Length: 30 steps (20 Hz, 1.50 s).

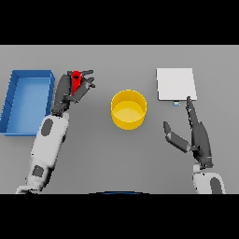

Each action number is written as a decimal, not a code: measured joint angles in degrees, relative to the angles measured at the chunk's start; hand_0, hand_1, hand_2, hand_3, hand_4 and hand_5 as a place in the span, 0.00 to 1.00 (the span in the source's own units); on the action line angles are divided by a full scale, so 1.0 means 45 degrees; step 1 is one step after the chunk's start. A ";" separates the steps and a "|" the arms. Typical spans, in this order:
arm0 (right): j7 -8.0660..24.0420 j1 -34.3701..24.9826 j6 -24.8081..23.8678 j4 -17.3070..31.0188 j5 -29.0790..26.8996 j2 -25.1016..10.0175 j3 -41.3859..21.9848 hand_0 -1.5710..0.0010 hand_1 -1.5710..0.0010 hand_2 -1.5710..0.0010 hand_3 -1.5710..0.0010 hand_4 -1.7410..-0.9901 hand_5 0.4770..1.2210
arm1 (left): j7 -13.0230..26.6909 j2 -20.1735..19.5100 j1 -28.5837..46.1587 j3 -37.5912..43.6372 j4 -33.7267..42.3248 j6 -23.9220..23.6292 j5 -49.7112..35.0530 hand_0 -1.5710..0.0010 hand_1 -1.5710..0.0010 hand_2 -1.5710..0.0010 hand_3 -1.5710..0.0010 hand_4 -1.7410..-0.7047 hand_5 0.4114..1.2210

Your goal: Pick up the red beaker and tilt it to pour out 1 green nut into yellow bowl. Pick up the yellow bowl and place it on the metallic measuring scale.

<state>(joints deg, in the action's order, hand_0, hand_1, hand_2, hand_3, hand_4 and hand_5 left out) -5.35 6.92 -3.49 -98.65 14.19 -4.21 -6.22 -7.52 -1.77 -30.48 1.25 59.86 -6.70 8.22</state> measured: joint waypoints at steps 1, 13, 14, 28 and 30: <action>-0.0085 0.0130 0.0047 -0.0095 -0.0039 -0.0027 -0.0003 1.00 1.00 1.00 1.00 0.64 0.25 | 0.0222 -0.0183 -0.0010 -0.0375 0.0253 0.0048 0.0325 0.01 0.01 0.01 0.01 0.02 0.87; 0.0248 0.0032 0.0076 0.0151 0.0134 -0.0009 -0.0083 1.00 1.00 1.00 1.00 0.65 0.28 | 0.3890 -0.1826 -0.1477 -0.3951 0.0678 0.0658 0.3887 0.00 0.00 0.00 0.00 0.00 0.89; 0.0125 0.0161 0.0153 0.0026 0.0085 -0.0090 -0.0072 1.00 1.00 1.00 1.00 0.65 0.28 | 0.4262 -0.2074 -0.1726 -0.4338 0.0593 0.0744 0.4419 0.00 0.00 0.00 0.00 0.00 0.89; 0.0055 0.0173 0.0216 0.0031 -0.0410 0.0198 0.0057 1.00 1.00 1.00 1.00 0.60 0.27 | 0.4196 -0.3491 -0.5169 -0.9379 -0.0796 0.3757 0.9093 0.00 0.00 0.00 0.19 0.04 0.99; 0.0106 0.0072 0.0072 0.0157 -0.0406 0.0359 0.0082 1.00 1.00 1.00 1.00 0.59 0.25 | 0.3763 -0.3369 -0.5807 -0.9998 -0.1138 0.4072 0.9517 0.00 0.00 0.00 0.12 0.03 0.99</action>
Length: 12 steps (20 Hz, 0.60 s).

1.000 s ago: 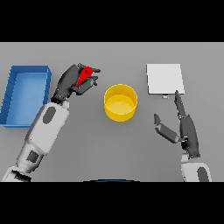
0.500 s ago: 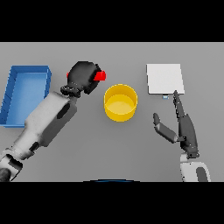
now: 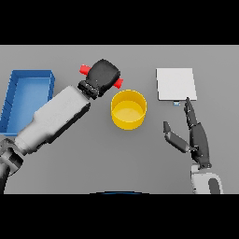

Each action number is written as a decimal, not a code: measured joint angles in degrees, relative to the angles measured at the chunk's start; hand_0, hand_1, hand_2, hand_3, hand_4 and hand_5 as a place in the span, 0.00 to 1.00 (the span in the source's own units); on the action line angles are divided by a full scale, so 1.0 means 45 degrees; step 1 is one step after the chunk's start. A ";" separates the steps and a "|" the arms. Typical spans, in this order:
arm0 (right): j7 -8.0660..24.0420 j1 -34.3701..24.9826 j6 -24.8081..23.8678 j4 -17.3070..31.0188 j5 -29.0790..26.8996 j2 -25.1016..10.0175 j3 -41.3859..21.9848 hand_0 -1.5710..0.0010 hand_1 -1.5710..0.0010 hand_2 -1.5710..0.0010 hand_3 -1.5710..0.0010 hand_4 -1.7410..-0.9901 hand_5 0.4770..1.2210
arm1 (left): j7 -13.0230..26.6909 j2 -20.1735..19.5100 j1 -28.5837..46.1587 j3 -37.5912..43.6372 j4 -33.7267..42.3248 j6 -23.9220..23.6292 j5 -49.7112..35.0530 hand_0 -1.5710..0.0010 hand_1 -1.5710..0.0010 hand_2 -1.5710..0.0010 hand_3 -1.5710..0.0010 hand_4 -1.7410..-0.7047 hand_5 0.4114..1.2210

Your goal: Pick up the red beaker and tilt it to pour out 1 green nut into yellow bowl. Pick up the yellow bowl and place it on the metallic measuring scale.

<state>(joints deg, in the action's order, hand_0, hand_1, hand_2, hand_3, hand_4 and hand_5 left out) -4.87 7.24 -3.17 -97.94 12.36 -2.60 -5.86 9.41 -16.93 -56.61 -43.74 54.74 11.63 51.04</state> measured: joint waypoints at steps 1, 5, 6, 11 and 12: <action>-0.0077 0.0023 -0.0071 0.0038 -0.0020 0.0118 -0.0006 1.00 1.00 1.00 1.00 0.60 0.24 | -0.0302 0.0033 -0.0129 -0.0342 -0.0127 0.0267 0.0118 0.00 0.00 0.00 0.10 0.02 1.00; 0.0023 0.0040 -0.0011 -0.0134 -0.0198 0.0129 0.0045 1.00 1.00 1.00 1.00 0.60 0.22 | -0.0824 0.0115 -0.1010 -0.1755 -0.0647 0.0947 0.1095 0.00 0.00 0.00 0.04 0.01 1.00; -0.0100 0.0092 0.0018 0.0028 -0.0206 0.0141 0.0047 1.00 1.00 1.00 1.00 0.60 0.21 | -0.0948 0.0121 -0.1165 -0.2145 -0.0747 0.1046 0.1366 0.00 0.00 0.00 0.03 0.01 1.00; -0.0167 0.0084 -0.0164 0.0151 0.0009 0.0105 0.0079 1.00 1.00 1.00 1.00 0.62 0.18 | -0.1408 0.0114 -0.1967 -0.3468 -0.1071 0.1472 0.2126 0.00 0.00 0.00 0.01 0.00 1.00; -0.0180 0.0142 -0.0186 -0.0014 0.0112 0.0168 -0.0044 1.00 1.00 1.00 1.00 0.62 0.17 | -0.1440 0.0241 -0.2187 -0.3691 -0.1349 0.1433 0.2285 0.00 0.00 0.00 0.01 0.00 1.00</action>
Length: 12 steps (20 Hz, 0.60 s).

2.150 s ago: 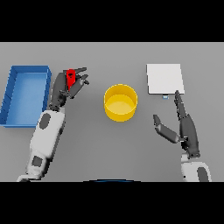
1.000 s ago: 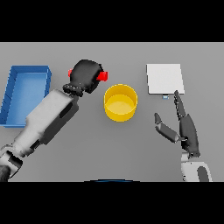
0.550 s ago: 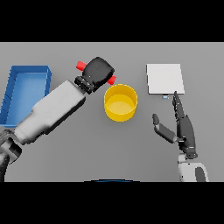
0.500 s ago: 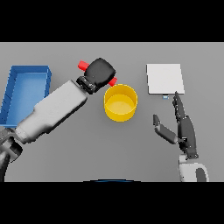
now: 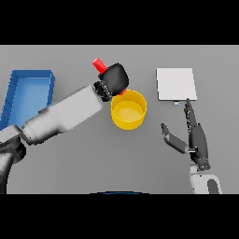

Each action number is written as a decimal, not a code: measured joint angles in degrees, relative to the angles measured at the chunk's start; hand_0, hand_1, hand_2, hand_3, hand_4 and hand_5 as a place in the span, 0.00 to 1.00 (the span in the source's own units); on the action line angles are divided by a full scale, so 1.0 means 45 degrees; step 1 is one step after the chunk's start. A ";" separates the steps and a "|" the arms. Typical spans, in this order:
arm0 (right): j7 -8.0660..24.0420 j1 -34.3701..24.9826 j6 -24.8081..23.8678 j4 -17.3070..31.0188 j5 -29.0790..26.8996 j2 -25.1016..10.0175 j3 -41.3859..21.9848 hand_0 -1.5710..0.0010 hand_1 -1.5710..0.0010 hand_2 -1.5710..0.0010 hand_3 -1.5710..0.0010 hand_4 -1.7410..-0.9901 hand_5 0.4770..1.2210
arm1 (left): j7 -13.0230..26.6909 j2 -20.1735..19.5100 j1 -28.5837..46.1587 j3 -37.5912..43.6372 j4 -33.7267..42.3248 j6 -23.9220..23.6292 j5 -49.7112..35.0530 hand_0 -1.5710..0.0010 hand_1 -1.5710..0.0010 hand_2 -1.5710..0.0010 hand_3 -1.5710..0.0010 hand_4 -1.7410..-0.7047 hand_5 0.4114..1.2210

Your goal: Pick up the red beaker and tilt it to pour out 1 green nut into yellow bowl. Pick up the yellow bowl and place it on the metallic measuring scale.

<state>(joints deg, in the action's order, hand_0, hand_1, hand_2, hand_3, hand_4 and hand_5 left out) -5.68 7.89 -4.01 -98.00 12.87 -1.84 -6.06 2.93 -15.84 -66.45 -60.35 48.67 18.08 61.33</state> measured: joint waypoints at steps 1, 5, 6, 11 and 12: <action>0.0194 -0.0024 -0.0094 0.0097 0.0152 0.0060 -0.0054 1.00 1.00 1.00 1.00 0.62 0.16 | -0.0069 0.0039 -0.0083 -0.0207 -0.0078 -0.0046 0.0100 0.00 0.00 0.00 0.01 0.00 1.00; 0.0153 0.0051 -0.0234 0.0107 0.0422 -0.0059 -0.0056 1.00 1.00 1.00 1.00 0.67 0.14 | -0.0484 0.0170 -0.0956 -0.1115 -0.0681 0.0239 0.0615 0.00 0.00 0.00 0.00 0.00 1.00; 0.0299 -0.0002 -0.0315 0.0066 0.0480 -0.0042 -0.0048 1.00 1.00 1.00 1.00 0.69 0.14 | -0.0618 0.0173 -0.1048 -0.1343 -0.0754 0.0321 0.0693 0.00 0.00 0.00 0.00 0.01 1.00; 0.0102 -0.0171 -0.0350 0.0196 0.0486 -0.0011 -0.0040 1.00 1.00 1.00 1.00 0.71 0.15 | -0.1165 0.0503 -0.1850 -0.2459 -0.1195 0.0182 0.1253 0.00 0.00 0.00 0.00 0.01 1.00; -0.0020 -0.0215 -0.0372 0.0293 0.0494 0.0002 -0.0032 1.00 1.00 1.00 1.00 0.71 0.16 | -0.1357 0.0532 -0.2054 -0.2619 -0.1275 0.0114 0.1302 0.00 0.00 0.00 0.00 0.01 1.00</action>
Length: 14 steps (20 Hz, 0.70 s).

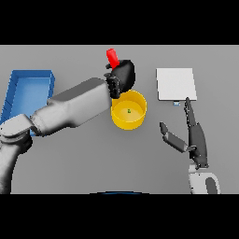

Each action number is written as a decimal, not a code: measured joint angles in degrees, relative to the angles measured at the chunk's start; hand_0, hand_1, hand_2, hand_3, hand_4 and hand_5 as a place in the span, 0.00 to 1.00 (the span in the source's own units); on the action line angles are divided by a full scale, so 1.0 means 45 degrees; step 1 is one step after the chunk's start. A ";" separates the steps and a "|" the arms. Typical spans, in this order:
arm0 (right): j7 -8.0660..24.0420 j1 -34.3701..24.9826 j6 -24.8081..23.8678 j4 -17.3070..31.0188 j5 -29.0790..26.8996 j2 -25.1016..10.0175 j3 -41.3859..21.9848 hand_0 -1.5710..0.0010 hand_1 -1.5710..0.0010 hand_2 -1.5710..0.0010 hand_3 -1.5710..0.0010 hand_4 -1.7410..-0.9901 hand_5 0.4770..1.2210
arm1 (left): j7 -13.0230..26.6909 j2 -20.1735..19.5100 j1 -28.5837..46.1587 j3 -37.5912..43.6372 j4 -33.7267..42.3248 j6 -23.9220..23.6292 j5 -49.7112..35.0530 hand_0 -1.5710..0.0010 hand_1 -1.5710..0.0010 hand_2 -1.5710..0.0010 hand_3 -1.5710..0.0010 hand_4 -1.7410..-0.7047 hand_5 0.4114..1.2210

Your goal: Pick up the red beaker and tilt it to pour out 1 green nut into yellow bowl. Pick up the yellow bowl and place it on the metallic measuring scale.

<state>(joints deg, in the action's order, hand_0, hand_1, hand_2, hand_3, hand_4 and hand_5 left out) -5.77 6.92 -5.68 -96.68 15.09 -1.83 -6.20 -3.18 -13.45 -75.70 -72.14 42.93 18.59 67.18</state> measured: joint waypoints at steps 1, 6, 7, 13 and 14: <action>-0.0078 0.0159 0.0017 -0.0100 0.0003 -0.0035 -0.0006 1.00 1.00 1.00 1.00 0.71 0.16 | -0.0125 -0.0064 -0.0141 -0.0118 -0.0017 0.0013 0.0006 0.00 0.00 0.00 0.00 0.01 1.00; -0.0127 0.0146 -0.0067 0.0045 0.0163 -0.0104 0.0004 1.00 1.00 1.00 1.00 0.72 0.15 | -0.0597 -0.0420 -0.1328 0.0057 -0.0427 -0.0236 -0.0405 0.00 0.00 0.00 0.05 0.01 1.00; -0.0169 0.0099 -0.0122 0.0079 0.0232 -0.0039 -0.0048 1.00 1.00 1.00 1.00 0.72 0.15 | -0.0620 -0.0593 -0.1715 0.0271 -0.0668 -0.0532 -0.0533 0.00 0.00 0.11 0.04 0.06 1.00; -0.0162 -0.0059 0.0168 0.0111 -0.0279 0.0098 -0.0007 1.00 1.00 1.00 1.00 0.74 0.16 | -0.0373 -0.1588 -0.3700 0.2081 -0.2447 -0.1029 -0.2095 0.00 0.00 0.03 0.14 0.03 1.00; -0.0167 -0.0198 0.0221 0.0011 -0.0496 0.0066 0.0107 1.00 1.00 1.00 1.00 0.73 0.16 | -0.0156 -0.1693 -0.3920 0.2546 -0.2947 -0.1033 -0.2528 0.00 0.00 0.02 0.11 0.02 1.00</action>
<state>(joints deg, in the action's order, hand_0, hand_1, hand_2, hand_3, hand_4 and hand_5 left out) -6.52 6.02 -4.69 -96.63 12.85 -1.54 -5.72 -3.88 -21.07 -93.34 -60.68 29.67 13.94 55.81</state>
